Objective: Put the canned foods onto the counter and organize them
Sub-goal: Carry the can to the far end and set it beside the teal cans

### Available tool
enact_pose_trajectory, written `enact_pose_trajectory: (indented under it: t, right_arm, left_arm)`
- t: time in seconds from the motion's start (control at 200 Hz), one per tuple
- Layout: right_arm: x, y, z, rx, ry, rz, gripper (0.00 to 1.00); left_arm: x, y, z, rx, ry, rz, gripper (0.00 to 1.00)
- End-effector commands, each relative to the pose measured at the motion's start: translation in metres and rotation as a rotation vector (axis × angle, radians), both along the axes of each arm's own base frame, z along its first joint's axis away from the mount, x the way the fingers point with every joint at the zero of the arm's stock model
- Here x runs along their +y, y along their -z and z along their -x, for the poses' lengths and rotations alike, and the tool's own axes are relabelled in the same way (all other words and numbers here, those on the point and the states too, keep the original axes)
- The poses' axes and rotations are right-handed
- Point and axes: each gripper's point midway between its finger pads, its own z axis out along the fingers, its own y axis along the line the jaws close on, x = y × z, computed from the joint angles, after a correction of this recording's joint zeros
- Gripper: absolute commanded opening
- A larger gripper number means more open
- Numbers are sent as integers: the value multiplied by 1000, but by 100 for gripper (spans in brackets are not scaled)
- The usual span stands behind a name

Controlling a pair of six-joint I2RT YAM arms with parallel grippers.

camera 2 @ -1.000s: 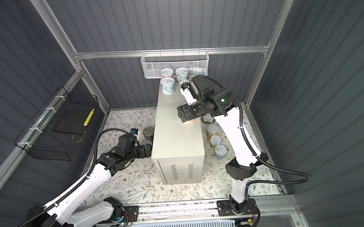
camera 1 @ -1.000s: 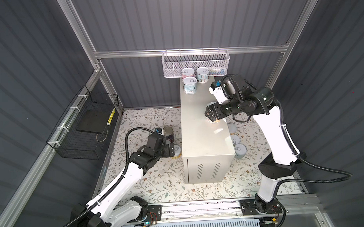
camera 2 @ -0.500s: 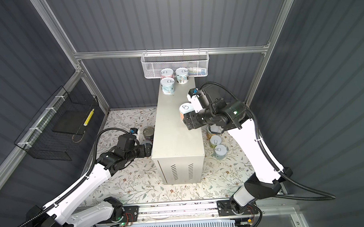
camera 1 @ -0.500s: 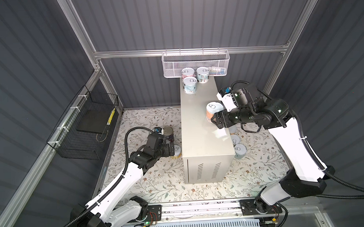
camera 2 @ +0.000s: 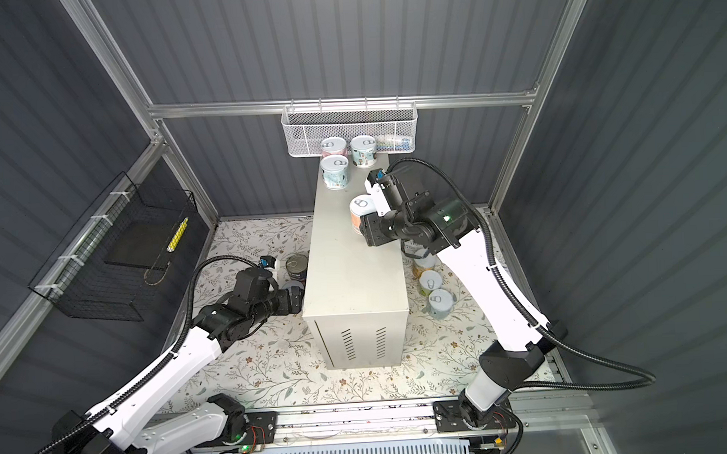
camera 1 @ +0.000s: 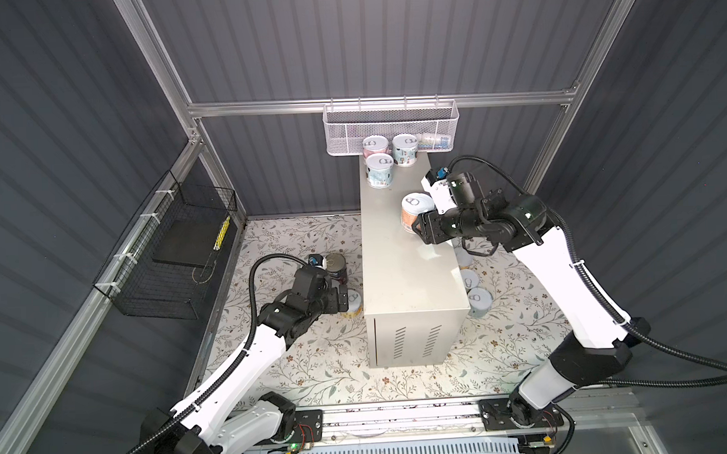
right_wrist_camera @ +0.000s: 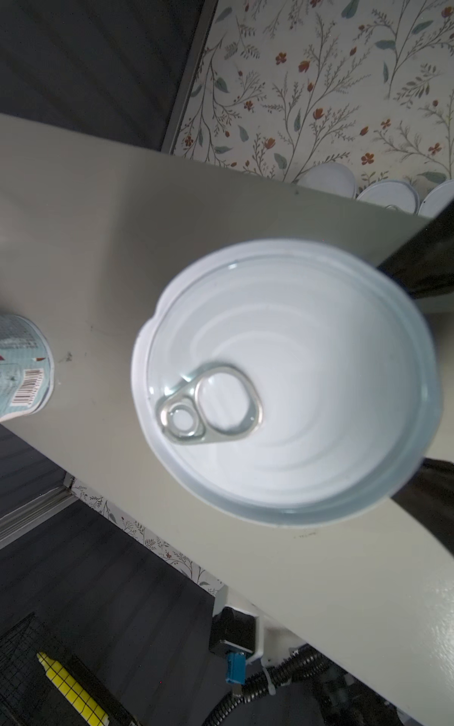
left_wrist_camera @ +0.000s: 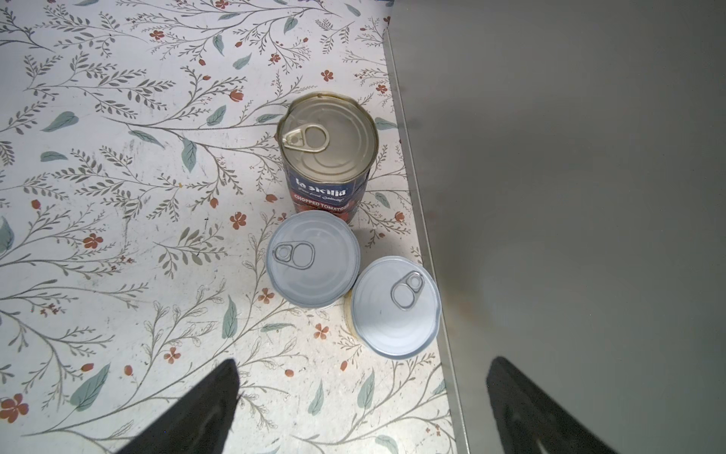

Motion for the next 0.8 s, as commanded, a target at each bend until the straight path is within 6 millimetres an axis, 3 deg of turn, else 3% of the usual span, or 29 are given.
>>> enact_pose_trajectory:
  t: [0.0,0.43,0.795]
  right_arm:
    - [-4,-19,-29,-89,64,-31,63]
    - [-7,-26,-99,-186,121,-70,64]
    - [1,-24,-137,-222,97,-106,63]
  left_arm:
    - [4,2,-2,7,-13,-23,100]
    - [12,1,-9,20,-27,-61,99]
    - [12,4,-16,34,-31,-62,100]
